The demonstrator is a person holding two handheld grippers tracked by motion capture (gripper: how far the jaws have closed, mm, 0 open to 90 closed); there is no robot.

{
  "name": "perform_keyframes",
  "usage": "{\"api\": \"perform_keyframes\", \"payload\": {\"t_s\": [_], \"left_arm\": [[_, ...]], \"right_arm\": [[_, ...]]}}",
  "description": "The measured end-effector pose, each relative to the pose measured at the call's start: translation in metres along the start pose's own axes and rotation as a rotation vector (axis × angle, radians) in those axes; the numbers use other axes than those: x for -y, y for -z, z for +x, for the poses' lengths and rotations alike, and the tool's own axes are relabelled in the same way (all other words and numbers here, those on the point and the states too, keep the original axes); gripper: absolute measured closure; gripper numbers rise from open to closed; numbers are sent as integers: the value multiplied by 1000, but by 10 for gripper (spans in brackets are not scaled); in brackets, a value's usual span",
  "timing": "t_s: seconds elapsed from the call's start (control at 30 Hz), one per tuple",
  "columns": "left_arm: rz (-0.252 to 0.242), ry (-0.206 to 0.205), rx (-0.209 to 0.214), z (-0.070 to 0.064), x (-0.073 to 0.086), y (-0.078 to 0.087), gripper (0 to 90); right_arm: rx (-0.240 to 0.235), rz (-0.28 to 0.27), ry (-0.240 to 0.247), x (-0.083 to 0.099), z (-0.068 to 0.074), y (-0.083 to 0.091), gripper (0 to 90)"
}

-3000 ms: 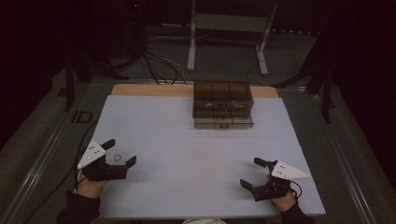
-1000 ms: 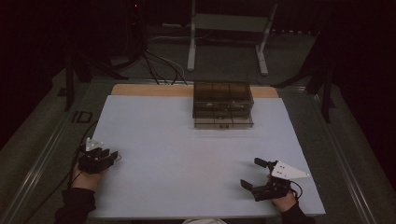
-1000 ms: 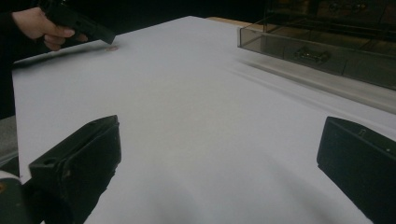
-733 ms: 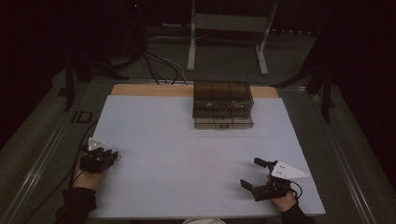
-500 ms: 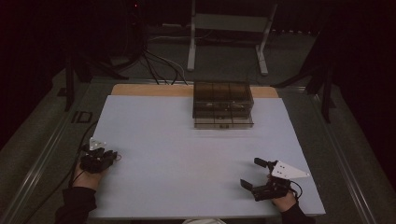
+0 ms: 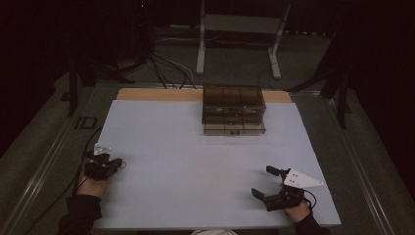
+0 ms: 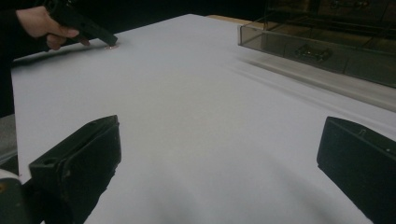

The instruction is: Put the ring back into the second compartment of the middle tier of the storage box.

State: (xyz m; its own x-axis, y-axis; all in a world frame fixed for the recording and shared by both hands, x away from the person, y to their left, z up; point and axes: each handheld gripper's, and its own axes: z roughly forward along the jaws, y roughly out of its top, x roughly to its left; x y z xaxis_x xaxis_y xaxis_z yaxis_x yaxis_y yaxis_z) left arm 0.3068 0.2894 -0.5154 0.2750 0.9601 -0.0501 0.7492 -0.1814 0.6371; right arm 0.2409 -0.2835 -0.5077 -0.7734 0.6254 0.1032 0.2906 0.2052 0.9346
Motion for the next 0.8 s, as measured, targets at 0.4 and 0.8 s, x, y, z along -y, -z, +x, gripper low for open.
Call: {"api": "perform_keyframes", "payload": {"t_s": [0.4,0.8], "left_arm": [[-8,10,-1,-5,0,1,900],[-42,-8,-5,-11,-3,8,900]], "right_arm": [[1,3,1,0,0,0,0],[6,2,-3,0,-1,1,0]]}}
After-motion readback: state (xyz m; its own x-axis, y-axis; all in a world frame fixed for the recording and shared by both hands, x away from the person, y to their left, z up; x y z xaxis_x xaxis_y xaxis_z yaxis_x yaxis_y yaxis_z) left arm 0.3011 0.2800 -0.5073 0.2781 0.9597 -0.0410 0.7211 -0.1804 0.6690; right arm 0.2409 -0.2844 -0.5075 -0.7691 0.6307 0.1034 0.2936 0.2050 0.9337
